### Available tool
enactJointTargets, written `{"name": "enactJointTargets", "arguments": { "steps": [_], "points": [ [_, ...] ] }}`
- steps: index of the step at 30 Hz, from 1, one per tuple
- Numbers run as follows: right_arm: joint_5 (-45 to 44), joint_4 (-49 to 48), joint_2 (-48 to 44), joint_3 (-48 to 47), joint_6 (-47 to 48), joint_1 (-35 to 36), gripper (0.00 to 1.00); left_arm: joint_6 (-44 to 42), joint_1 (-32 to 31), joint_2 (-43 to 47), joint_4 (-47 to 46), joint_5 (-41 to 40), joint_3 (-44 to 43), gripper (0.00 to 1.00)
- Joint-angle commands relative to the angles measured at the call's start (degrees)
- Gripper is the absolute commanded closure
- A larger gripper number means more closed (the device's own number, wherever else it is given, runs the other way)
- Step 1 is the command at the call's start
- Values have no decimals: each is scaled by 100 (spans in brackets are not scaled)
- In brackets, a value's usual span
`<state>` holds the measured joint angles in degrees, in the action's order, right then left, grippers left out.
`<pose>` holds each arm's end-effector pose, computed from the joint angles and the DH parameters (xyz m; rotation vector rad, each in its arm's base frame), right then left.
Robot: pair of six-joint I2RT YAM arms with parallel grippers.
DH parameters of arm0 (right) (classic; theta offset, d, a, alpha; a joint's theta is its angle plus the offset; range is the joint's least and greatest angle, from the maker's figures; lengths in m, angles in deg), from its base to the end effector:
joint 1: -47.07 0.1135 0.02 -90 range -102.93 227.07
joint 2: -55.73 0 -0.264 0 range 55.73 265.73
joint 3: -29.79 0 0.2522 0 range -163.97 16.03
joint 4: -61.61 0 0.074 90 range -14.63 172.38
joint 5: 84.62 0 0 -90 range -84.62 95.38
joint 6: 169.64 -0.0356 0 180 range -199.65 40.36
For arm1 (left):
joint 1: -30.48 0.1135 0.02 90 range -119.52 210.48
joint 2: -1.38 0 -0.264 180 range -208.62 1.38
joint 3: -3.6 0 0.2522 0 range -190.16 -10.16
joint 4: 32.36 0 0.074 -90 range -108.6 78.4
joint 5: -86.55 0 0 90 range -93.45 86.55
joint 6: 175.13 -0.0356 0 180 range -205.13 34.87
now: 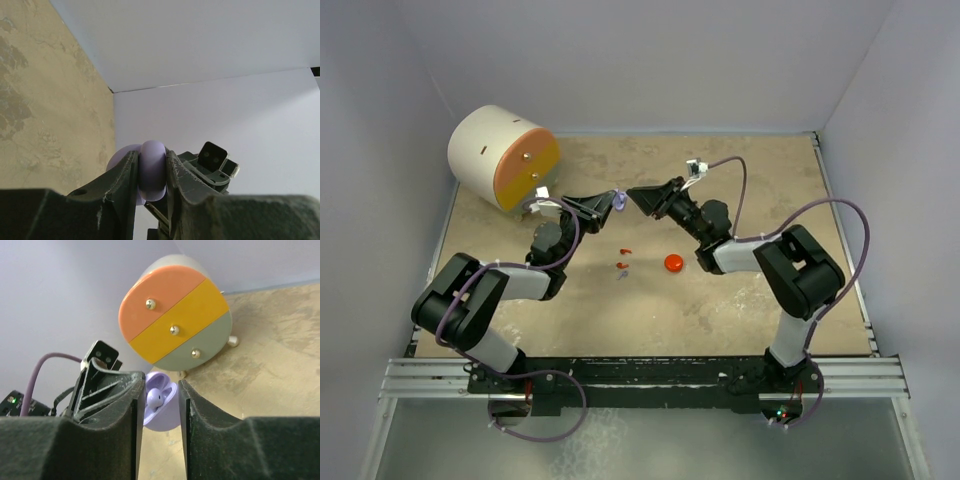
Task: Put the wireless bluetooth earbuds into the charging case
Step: Place the earbud in the charging case, then adjust the earbud with the charging case.
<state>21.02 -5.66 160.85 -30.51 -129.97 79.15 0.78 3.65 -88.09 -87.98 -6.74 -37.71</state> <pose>0.3066 0.2035 0.2319 -0.0571 1.3186 1.4071 0.2636 -0.1311 0.2038 -0.8572 1.4035 -1.5333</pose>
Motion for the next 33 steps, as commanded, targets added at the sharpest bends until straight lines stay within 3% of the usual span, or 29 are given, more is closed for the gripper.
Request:
{"name": "enactJointTargets", "arguments": {
  "steps": [1, 6, 9, 12, 17, 21, 33],
  "points": [
    [-470, 228, -666, 41, 581, -35, 63, -30, -33, -20, -370, -31, -189, 100],
    [-1027, 1445, -1053, -213, 1414, -38, 56, -74, -33, 7, -239, -26, -218, 100],
    [-1545, 2709, -1063, -819, 2160, -28, 48, -132, -33, 42, -122, -23, -251, 100],
    [-1696, 3284, -1008, -1069, 2588, -19, 39, -163, -33, 60, -48, -12, -282, 100],
    [-2156, 3609, -979, -1110, 3023, 90, 23, -189, -33, 53, 10, -6, -322, 100],
    [-2551, 3743, -992, -1101, 3304, 228, 16, -196, -37, 47, 88, 12, -359, 100],
    [-2918, 3792, -1072, -1059, 3650, 496, 14, -224, -33, 6, 412, 122, -556, 100]
  ]
}}
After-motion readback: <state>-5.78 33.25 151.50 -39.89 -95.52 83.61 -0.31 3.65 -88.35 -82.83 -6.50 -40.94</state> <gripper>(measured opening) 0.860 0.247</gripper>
